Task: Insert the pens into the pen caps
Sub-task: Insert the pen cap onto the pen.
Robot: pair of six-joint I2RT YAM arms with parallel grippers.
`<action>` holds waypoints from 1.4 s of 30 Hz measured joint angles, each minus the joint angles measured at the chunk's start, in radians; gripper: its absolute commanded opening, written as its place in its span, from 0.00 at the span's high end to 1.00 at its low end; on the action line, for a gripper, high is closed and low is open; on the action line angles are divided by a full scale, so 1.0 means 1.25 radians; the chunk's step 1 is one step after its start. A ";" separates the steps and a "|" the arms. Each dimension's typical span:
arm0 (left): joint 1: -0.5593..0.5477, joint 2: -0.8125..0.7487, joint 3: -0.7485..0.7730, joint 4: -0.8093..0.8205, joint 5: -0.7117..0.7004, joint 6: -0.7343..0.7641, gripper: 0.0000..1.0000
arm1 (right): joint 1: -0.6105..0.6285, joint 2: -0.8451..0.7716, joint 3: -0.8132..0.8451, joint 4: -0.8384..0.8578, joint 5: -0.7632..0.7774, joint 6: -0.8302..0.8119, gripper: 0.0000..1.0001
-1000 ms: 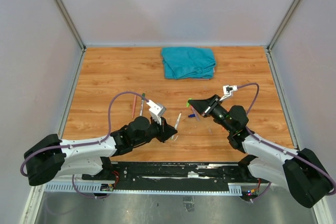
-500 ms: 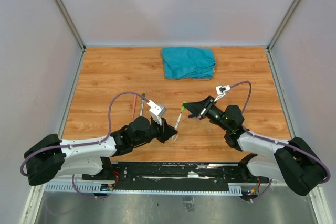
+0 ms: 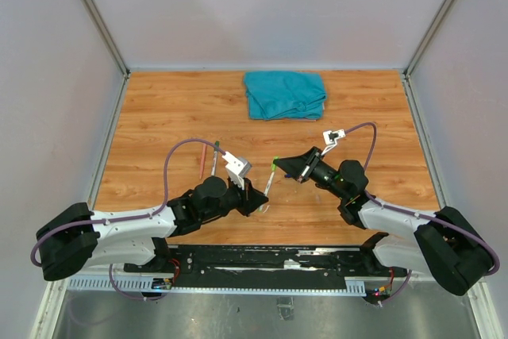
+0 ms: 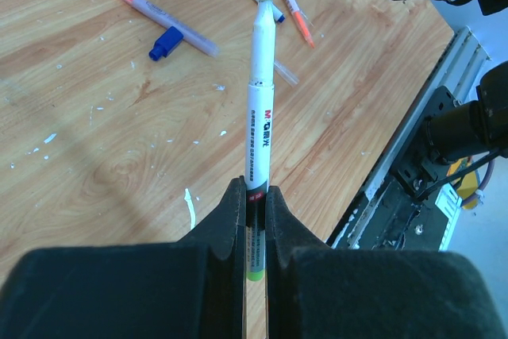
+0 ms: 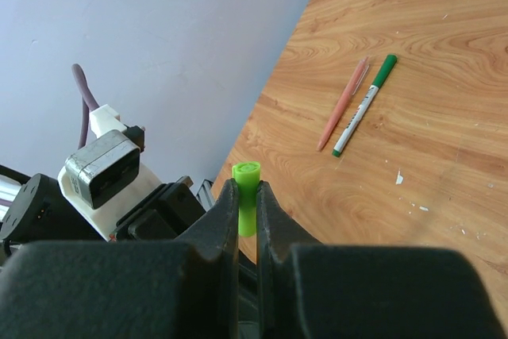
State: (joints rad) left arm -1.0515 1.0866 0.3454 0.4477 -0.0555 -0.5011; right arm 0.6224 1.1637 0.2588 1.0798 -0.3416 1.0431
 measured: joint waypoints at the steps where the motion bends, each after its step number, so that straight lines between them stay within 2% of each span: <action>1: 0.000 0.000 0.000 0.000 0.000 0.000 0.99 | 0.000 0.000 0.000 0.000 -0.001 0.000 0.99; 20: 0.000 0.000 0.000 0.000 -0.002 0.000 1.00 | 0.000 -0.027 0.000 -0.008 0.045 -0.003 0.99; 42: 0.000 0.000 0.000 0.000 -0.002 0.001 1.00 | 0.000 -0.032 0.000 -0.071 0.024 -0.025 0.99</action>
State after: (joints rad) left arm -1.0515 1.0866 0.3454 0.4477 -0.0578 -0.5003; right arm 0.6228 1.1233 0.2588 0.9905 -0.3115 1.0122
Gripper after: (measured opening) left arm 0.066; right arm 0.049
